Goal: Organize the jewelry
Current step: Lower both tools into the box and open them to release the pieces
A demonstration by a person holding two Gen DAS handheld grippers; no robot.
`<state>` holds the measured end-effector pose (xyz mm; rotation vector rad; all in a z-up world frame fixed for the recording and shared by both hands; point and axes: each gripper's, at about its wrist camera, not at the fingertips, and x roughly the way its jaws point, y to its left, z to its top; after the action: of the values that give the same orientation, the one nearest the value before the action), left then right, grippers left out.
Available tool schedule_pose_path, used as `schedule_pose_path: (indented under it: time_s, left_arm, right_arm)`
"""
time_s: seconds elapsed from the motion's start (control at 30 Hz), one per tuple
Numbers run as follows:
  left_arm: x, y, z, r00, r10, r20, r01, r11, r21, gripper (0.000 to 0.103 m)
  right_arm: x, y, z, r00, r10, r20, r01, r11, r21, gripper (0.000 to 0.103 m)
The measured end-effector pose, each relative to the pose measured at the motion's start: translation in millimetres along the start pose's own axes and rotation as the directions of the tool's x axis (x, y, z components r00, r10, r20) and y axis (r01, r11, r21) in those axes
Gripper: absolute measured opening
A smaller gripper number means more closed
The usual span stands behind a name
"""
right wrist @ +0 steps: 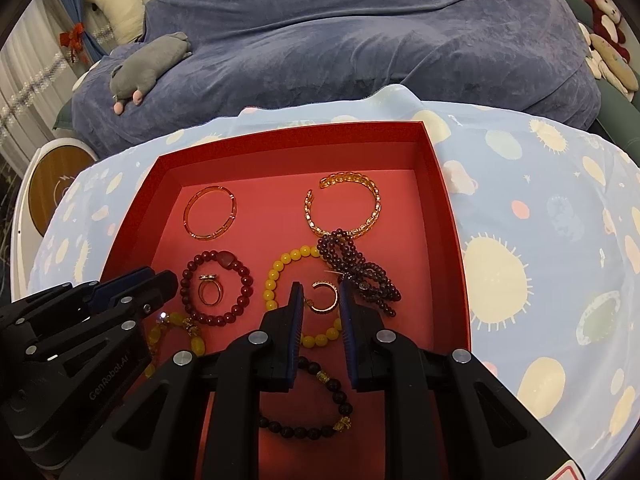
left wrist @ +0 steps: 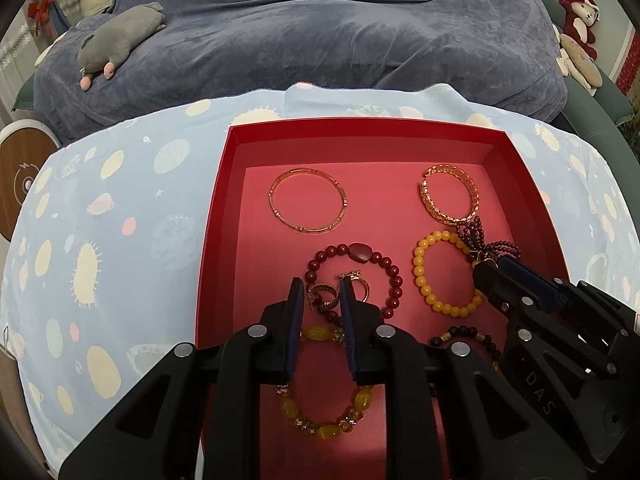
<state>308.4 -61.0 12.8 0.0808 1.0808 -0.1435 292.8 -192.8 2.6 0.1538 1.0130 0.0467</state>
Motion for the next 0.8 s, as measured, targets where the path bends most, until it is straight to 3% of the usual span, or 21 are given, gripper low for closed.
schedule_pose_path:
  time_s: [0.17,0.37,0.43,0.57,0.8]
  left_arm:
    - [-3.1,-2.6,0.0,1.0,0.009,0.016,-0.01,1.0,0.015,0.029]
    - [-8.4,-4.1,-0.4,1.0,0.015,0.023,-0.015,1.0,0.023,0.031]
    - [-10.8,-4.1,-1.3,1.0,0.017,0.026,-0.018,1.0,0.023,0.032]
    - [-19.0,-3.9,-5.5,0.999,0.028,0.031,-0.029,0.999,0.025,0.033]
    - [-44.7,-1.4,-19.1,0.998,0.044,0.053,-0.045,0.999,0.005,0.047]
  right_arm:
    - [-2.0,3.2,-0.3,1.0,-0.005,0.002,0.005,1.0,-0.008,0.022]
    - [-7.3,6.2,-1.1,1.0,-0.005,0.006,0.005,1.0,-0.014,0.025]
    - [-10.9,7.0,-2.0,1.0,0.004,0.012,-0.004,1.0,-0.014,0.034]
    - [-21.5,9.5,-4.7,1.0,-0.01,0.024,0.01,1.0,-0.016,0.036]
    - [-50.3,7.3,-14.9,0.999,-0.026,0.038,0.025,1.0,0.015,0.046]
